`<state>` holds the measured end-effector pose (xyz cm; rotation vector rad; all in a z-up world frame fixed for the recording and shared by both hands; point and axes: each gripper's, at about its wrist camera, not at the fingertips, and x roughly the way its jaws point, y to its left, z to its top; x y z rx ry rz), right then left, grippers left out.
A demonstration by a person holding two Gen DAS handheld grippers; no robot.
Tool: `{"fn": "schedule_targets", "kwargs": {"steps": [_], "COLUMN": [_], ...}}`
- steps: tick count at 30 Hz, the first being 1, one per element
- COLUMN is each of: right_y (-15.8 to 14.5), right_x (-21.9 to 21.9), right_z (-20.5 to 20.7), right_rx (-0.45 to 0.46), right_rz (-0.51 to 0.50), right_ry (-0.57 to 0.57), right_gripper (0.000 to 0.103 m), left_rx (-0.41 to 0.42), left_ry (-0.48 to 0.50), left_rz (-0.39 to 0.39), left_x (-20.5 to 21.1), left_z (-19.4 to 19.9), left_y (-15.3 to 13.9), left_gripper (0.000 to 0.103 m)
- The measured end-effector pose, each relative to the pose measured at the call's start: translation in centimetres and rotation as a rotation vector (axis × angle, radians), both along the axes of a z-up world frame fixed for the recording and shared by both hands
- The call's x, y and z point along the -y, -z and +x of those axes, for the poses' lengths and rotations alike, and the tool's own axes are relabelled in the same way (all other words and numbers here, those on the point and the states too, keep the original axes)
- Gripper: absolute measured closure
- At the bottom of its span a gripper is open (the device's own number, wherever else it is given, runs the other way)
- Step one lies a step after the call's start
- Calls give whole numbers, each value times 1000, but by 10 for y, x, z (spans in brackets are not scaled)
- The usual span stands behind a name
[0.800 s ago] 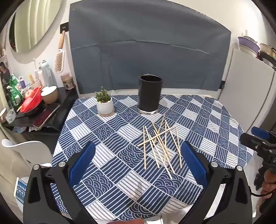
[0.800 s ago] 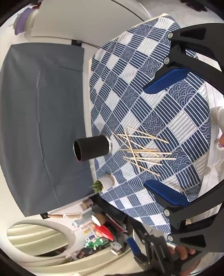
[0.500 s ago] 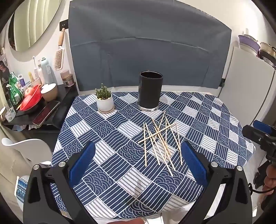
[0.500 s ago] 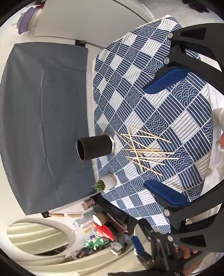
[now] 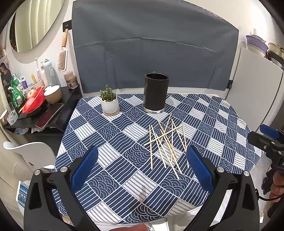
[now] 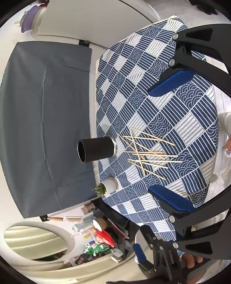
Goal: Organize utensils
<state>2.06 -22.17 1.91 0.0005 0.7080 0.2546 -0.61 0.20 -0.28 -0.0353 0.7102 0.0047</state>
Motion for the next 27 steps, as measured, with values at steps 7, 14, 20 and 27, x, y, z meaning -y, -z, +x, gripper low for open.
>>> {"fn": "schedule_targets", "kwargs": {"steps": [7,14,20,27], "right_y": [2,5,8,12], "right_x": [1,-1,-3,-13], "right_z": [-2,-7,-7,-10], "right_rx": [-4,3,-2,-2], "right_rz": [-15,-45,-50,-96], "right_ry": [3,0,-10,-33], "right_gripper": [8,8,8,8], "left_rx": [-2,-1,-9,-37], "left_ry": [-7,-24,-27,-34], "left_rz": [-15,-7,-4,4], "left_x": [-2,-3,-3,-4], "left_z": [-3,-5,-7,-7], "left_y": [2,3,4,10], "left_gripper": [6,6,6,6]}}
